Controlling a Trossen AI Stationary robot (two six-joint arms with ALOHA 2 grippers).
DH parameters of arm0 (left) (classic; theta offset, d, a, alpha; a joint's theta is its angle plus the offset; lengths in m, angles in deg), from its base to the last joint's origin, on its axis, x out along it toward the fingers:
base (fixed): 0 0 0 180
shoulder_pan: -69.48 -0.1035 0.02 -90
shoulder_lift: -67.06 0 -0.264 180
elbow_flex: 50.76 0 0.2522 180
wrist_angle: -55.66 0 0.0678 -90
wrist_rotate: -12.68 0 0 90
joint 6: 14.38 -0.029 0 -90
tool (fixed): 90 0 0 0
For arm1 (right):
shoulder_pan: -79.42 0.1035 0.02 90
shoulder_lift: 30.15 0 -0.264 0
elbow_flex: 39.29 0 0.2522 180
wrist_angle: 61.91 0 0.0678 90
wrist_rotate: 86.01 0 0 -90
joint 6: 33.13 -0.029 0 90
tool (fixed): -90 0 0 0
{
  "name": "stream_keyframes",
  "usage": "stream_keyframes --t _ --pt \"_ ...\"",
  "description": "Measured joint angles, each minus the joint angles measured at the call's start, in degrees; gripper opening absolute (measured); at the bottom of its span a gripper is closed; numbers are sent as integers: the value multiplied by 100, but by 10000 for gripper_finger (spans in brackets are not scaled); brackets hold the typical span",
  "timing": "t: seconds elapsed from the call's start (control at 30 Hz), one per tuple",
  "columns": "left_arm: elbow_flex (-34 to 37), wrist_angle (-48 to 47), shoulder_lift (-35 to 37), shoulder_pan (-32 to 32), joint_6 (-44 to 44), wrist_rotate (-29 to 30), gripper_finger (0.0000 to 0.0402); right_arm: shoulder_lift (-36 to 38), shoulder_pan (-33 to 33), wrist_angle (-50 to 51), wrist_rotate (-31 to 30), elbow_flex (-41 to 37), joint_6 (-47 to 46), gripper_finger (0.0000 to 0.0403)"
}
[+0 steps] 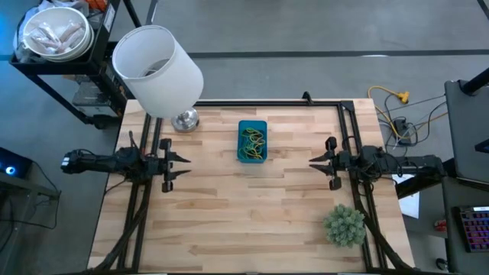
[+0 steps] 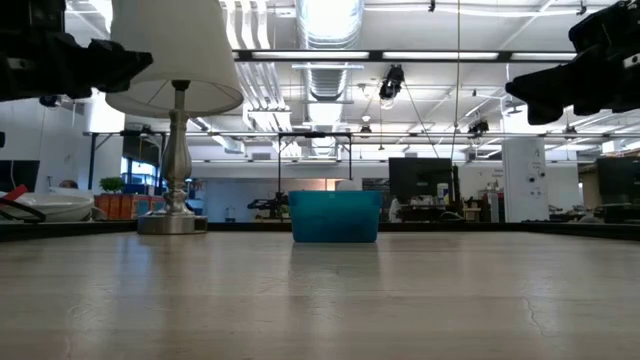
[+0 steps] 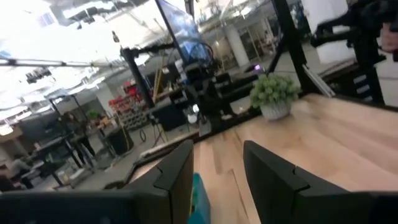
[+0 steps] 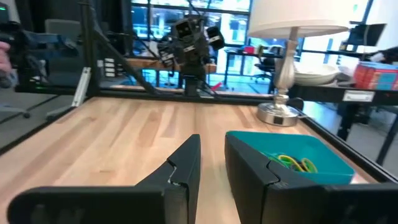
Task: Pick and place rubber bands into bin
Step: Return to Home Position
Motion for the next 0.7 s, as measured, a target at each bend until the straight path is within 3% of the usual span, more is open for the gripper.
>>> stream_keyframes --t 0.2,0.7 --pt "2 -490 -15 0 14 -13 125 -97 0 -2 -54 0 -5 68" --pt "2 -515 -37 0 131 -22 125 -492 0 -4 -52 0 -154 68"
